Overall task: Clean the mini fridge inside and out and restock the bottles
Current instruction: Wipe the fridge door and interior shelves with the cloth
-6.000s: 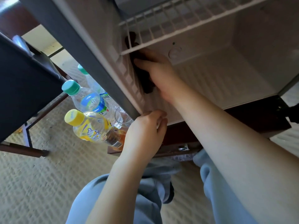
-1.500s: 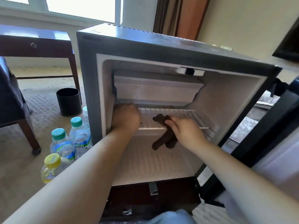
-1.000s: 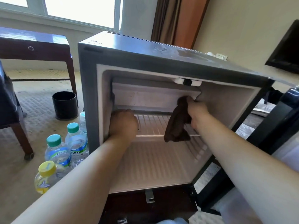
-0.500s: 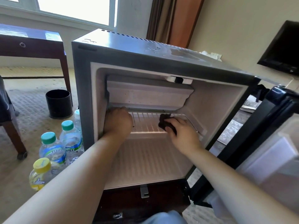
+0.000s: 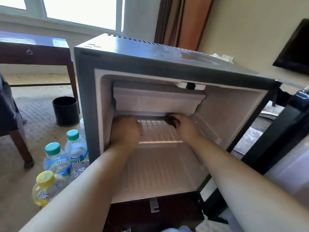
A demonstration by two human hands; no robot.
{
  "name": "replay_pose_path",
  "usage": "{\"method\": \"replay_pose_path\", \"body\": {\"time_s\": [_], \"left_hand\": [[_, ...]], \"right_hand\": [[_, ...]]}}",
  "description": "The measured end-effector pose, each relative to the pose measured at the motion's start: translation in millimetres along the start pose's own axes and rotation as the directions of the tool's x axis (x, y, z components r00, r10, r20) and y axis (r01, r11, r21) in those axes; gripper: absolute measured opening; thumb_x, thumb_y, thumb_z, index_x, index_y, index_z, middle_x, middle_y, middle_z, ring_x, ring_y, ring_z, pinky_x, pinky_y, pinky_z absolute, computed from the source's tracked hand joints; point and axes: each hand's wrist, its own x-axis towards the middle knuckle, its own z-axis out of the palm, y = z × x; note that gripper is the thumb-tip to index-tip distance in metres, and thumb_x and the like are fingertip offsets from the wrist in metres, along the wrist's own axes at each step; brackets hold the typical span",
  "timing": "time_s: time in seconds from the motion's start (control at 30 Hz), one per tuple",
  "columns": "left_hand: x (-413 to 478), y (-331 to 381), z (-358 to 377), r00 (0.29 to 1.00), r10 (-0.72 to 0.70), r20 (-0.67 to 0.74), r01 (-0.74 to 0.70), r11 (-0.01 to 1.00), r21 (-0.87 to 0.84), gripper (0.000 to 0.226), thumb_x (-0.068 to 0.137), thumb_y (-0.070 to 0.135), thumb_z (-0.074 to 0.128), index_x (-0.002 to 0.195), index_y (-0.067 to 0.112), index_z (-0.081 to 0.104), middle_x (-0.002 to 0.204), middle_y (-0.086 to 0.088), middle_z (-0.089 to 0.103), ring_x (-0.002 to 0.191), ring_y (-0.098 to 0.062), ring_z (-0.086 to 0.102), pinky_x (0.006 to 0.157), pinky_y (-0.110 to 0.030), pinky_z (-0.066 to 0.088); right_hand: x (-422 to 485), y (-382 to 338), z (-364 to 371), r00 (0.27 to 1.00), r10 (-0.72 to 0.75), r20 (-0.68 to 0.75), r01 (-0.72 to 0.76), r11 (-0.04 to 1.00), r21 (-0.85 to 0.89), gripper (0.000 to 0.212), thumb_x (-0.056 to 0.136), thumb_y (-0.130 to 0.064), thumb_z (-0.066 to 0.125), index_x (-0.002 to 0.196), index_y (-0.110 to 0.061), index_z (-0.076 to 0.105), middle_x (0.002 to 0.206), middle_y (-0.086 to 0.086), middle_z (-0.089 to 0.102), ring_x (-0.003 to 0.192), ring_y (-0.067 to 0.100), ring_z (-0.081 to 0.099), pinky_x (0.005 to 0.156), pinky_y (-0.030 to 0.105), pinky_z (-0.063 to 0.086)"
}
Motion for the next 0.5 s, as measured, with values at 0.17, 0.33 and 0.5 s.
{"method": "replay_pose_path", "body": {"time_s": [0.17, 0.33, 0.5], "left_hand": [[-2, 0, -3, 0.999, -0.047, -0.004, 0.046, 0.993, -0.104, 0.029, 0.097, 0.023, 0.040, 0.091, 0.013, 0.066, 0.093, -0.010, 0.069, 0.082, -0.025, 0.063, 0.062, -0.027, 0.035], [-7, 6, -2, 0.913, 0.324, -0.248, -0.322, 0.946, 0.050, 0.034, 0.081, 0.010, 0.039, 0.098, 0.001, 0.067, 0.094, -0.018, 0.067, 0.093, -0.034, 0.060, 0.103, -0.048, 0.040], [9, 51, -1, 0.947, 0.318, -0.043, -0.320, 0.925, -0.207, 0.041, 0.099, 0.040, 0.036, 0.125, 0.014, 0.055, 0.121, -0.007, 0.060, 0.110, -0.024, 0.053, 0.104, -0.037, 0.035]], "right_hand": [[-21, -9, -7, 0.999, 0.002, -0.040, -0.001, 1.000, 0.017, 0.030, 0.093, -0.005, 0.052, 0.118, -0.011, 0.066, 0.119, 0.012, 0.064, 0.106, 0.029, 0.059, 0.080, 0.020, 0.037], [-76, -5, -30, 0.996, -0.089, -0.017, 0.088, 0.995, -0.044, 0.028, 0.094, -0.011, 0.054, 0.119, -0.017, 0.066, 0.119, 0.004, 0.064, 0.108, 0.023, 0.058, 0.093, 0.036, 0.047], [-75, -8, -40, 0.963, -0.028, -0.268, -0.024, 0.982, -0.187, 0.031, 0.091, -0.008, 0.055, 0.120, -0.016, 0.064, 0.119, 0.008, 0.063, 0.104, 0.029, 0.059, 0.086, 0.040, 0.052]]}}
